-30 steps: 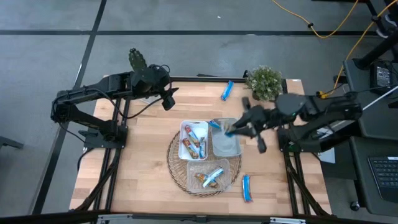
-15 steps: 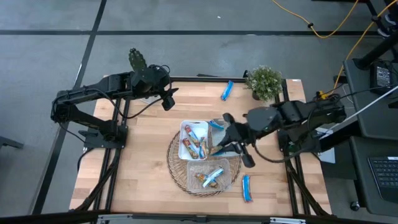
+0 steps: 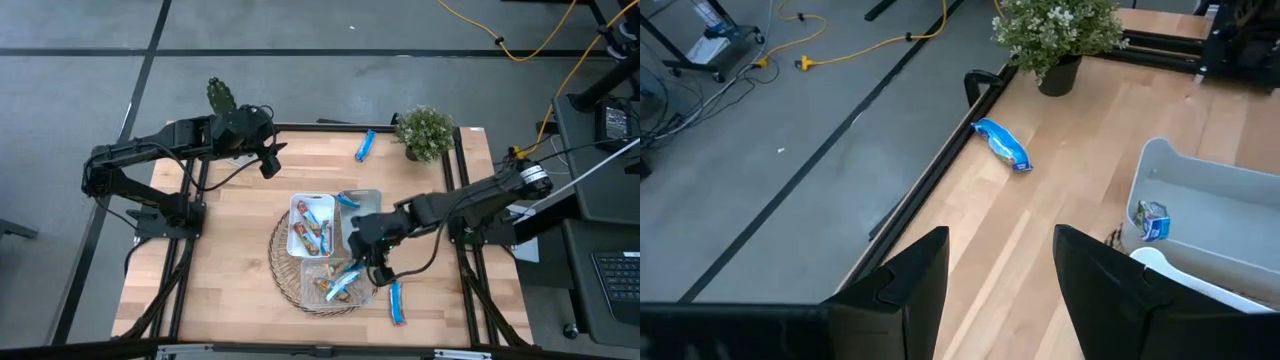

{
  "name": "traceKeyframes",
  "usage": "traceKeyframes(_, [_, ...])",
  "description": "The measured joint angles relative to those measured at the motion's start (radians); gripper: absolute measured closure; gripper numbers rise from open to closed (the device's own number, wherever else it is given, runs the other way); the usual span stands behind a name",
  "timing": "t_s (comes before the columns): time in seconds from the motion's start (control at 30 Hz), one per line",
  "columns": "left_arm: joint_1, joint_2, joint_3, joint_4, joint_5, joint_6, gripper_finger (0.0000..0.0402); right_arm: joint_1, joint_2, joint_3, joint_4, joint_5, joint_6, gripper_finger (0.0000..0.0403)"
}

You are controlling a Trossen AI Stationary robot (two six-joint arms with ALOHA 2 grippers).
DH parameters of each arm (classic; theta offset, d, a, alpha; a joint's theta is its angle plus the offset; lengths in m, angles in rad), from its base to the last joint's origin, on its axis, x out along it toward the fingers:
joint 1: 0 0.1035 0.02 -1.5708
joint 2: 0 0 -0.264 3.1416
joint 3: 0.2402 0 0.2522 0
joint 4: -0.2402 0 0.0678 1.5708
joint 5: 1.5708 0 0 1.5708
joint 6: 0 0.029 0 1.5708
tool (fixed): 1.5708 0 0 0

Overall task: Pick and place Granola Bars by type
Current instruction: Put the orange granola bar into the transparent bin

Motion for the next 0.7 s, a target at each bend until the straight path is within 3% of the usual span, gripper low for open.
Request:
traceKeyframes(0.2, [0.000, 0.000, 0.000, -0.005, 0.000, -0.008, 0.0229, 0.022, 0.000, -0.141, 0.206, -0.015, 0.030, 0.0365])
traceKeyframes(0.7, [0.000, 0.008, 0.000, -0.118, 0.000, -0.113, 0.0229, 0.064, 0.003, -0.146, 0.290, 0.059, 0.160, 0.0339])
